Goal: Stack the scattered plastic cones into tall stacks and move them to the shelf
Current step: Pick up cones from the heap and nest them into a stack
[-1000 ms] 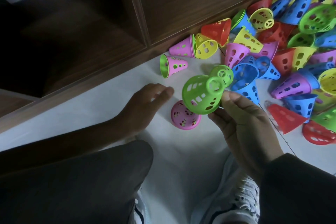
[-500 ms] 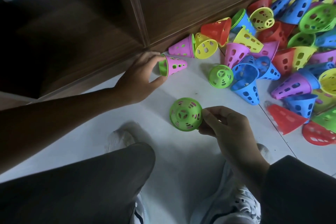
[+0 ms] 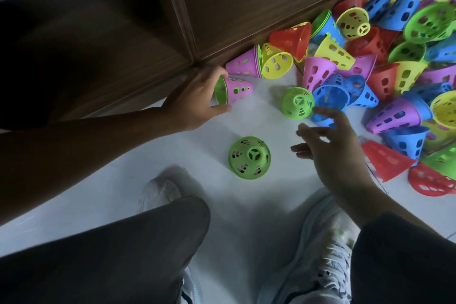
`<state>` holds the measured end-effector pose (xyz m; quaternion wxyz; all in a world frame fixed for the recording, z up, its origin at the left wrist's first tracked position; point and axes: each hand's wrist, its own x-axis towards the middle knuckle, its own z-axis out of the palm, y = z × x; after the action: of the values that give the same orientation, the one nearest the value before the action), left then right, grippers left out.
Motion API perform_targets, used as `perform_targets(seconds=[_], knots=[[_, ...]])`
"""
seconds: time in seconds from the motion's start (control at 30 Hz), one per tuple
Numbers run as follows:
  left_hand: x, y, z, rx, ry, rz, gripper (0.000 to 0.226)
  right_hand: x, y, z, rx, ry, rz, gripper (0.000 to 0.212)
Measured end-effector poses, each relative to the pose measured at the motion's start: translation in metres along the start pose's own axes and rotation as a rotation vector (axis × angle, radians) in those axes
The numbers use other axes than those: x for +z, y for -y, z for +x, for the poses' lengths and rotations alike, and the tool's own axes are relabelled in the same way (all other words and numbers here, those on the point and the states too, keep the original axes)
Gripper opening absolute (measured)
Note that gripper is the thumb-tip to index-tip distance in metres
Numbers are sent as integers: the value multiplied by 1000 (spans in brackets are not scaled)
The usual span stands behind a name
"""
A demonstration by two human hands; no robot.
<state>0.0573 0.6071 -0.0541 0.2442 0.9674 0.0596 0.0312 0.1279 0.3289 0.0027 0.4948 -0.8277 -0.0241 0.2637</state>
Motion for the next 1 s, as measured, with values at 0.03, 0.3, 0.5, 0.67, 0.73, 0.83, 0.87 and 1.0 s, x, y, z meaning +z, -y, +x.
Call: perform_targets(seconds=[0.03, 0.3, 0.5, 0.67, 0.73, 0.83, 0.87, 1.0], knots=[[1, -1, 1, -1, -9, -10, 58, -1, 2, 5, 5, 8, 16, 39], [6, -6, -3, -121, -44, -73, 58, 2, 10, 47, 107, 174, 19, 60], [0, -18, -16, -434, 0, -460, 69, -3, 7, 55, 30, 215, -215, 47], [-20, -47, -29, -649, -53, -868, 66, -6, -2, 62, -149, 101, -444, 46], [-27, -60, -33, -675, -63, -1026, 63, -6, -5, 65, -212, 76, -511, 44], [-40, -79, -38, -643, -42, -1176, 53, -7, -10, 72, -293, 55, -607, 38], [-44, -85, -39, -625, -32, -1198, 50, -8, -13, 74, -315, 52, -636, 37], [-55, -99, -45, -555, 5, -1228, 65, -7, -15, 76, -393, 93, -815, 48]])
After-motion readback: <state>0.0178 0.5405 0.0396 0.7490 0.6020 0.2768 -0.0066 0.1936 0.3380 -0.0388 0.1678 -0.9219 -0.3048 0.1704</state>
